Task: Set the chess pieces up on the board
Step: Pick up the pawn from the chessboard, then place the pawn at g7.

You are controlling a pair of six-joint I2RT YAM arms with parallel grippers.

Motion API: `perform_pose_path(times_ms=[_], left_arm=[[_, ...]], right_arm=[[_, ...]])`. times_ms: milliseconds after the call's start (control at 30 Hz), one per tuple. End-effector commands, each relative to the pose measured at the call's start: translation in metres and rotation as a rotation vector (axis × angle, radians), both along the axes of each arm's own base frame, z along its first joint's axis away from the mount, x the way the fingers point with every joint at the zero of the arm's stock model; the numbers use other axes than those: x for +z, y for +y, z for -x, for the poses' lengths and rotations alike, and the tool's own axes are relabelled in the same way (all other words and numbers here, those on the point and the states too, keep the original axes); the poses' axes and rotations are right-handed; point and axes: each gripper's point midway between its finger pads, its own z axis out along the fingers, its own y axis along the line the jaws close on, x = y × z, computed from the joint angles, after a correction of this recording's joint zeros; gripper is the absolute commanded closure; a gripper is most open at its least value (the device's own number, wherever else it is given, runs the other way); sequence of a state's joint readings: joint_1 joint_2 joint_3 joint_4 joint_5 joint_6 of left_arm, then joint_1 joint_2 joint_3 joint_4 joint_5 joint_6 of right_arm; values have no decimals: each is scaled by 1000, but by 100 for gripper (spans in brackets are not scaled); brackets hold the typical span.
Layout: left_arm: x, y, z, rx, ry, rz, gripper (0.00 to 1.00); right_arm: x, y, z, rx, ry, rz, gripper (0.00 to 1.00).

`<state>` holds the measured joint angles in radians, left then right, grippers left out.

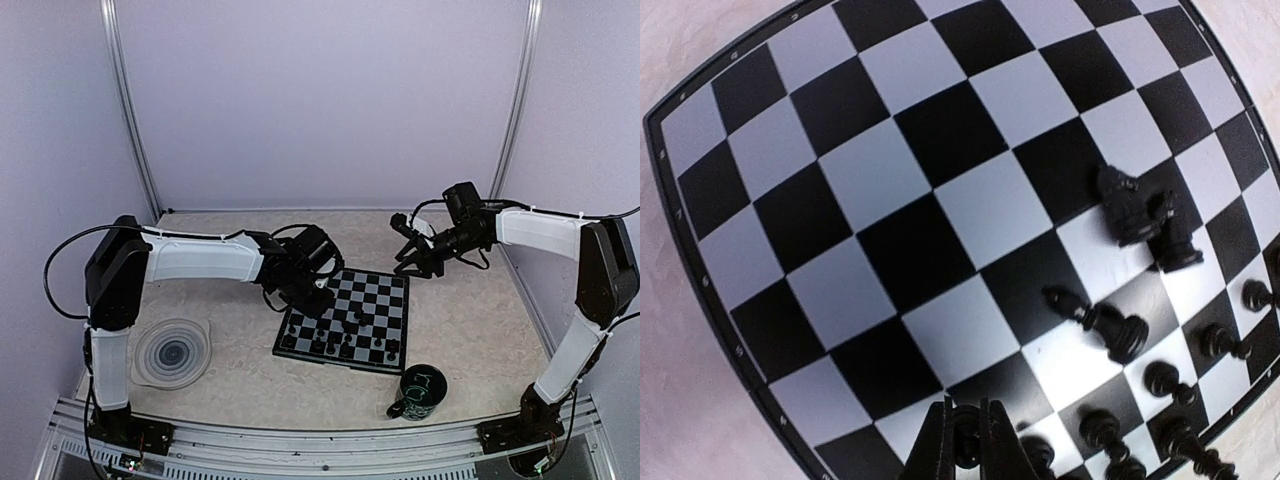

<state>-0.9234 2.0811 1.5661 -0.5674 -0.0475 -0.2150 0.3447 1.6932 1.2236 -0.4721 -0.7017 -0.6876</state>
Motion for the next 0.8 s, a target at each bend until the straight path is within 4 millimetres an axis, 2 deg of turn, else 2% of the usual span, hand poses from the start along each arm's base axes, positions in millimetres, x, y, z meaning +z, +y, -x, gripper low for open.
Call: perform_pose_path(times_ms=[0, 267, 600, 767], left_arm=[[14, 20, 12, 40, -10, -6, 97], [-3, 31, 36, 39, 26, -36, 97], [-8, 30, 36, 35, 28, -42, 96], [-12, 33, 37, 37, 31, -64, 91]], right_arm=[[-5, 5, 4, 20, 22, 7, 59], [-7, 10, 7, 31, 27, 14, 59], [-8, 12, 8, 32, 26, 20, 59], [-8, 12, 8, 33, 24, 21, 59]])
